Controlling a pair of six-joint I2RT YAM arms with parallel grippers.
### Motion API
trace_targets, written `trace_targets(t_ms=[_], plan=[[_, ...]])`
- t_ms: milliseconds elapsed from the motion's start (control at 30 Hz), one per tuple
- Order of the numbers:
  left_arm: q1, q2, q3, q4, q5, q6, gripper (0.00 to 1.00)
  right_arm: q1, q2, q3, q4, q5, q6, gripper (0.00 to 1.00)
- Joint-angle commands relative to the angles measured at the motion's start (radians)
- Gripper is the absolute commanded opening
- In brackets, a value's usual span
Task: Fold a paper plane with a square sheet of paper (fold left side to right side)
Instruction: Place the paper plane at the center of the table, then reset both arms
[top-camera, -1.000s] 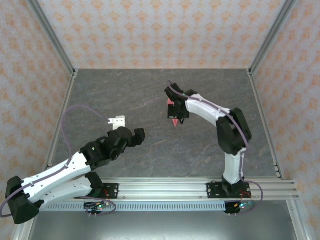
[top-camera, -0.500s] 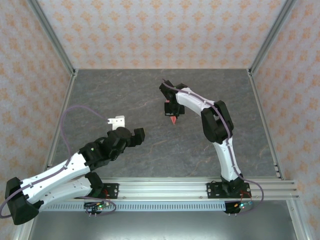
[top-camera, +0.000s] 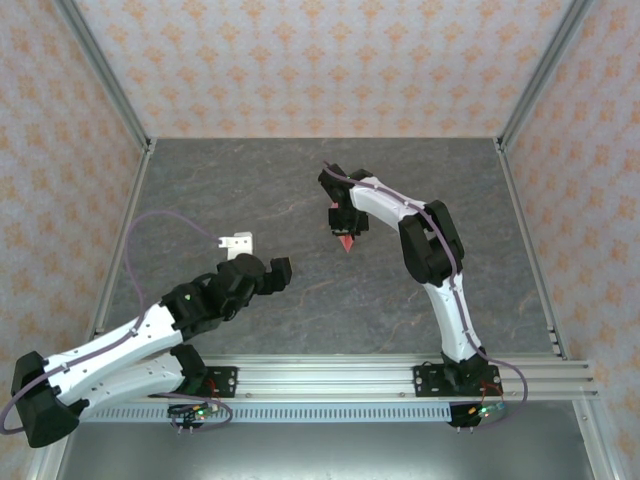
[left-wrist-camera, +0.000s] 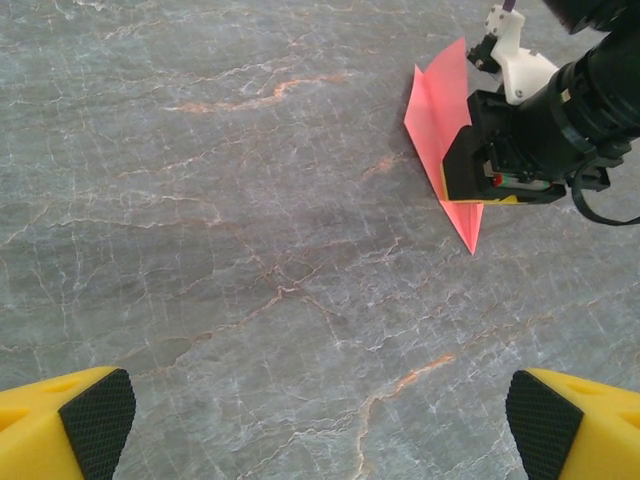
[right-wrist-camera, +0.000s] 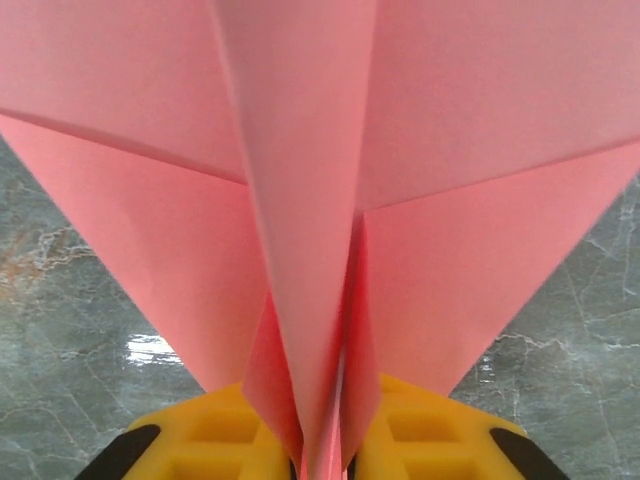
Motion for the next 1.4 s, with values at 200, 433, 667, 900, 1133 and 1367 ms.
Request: trace_targets(t_ms=[200, 433, 667, 900, 1133, 1367], plan=[[-0.002, 0.064, 0.088, -0.018, -0.040, 0.061, 0.99, 0.006, -0.107, 0.015, -0.108, 0.039, -0.029, 0.30], [0.189, 0.081, 0.084, 0.003, 0.128, 0.000, 0.99, 0.019, -0.250, -0.013, -0.169, 0.066, -0.039, 0.39], [0.423, 0.041, 0.101, -0.041, 0.116, -0.005, 1.00, 0.003, -0.662, -0.281, -0.010, 0.228, -0.117, 0.62], [0.560, -0.009, 0.072, -0.023, -0.259, 0.054, 1.00, -0.150, -1.078, -0.756, 0.312, 0.452, -0.190, 1.00], [0.562, -0.006, -0.156, 0.384, -0.483, 0.364, 1.00, -0.345, -1.256, -1.207, 0.811, 0.497, -0.311, 1.00], [0.595, 0.232, -0.214, 0.657, -0.354, 0.609, 1.00, -0.490, -1.067, -1.387, 1.245, 0.406, -0.303, 1.00]])
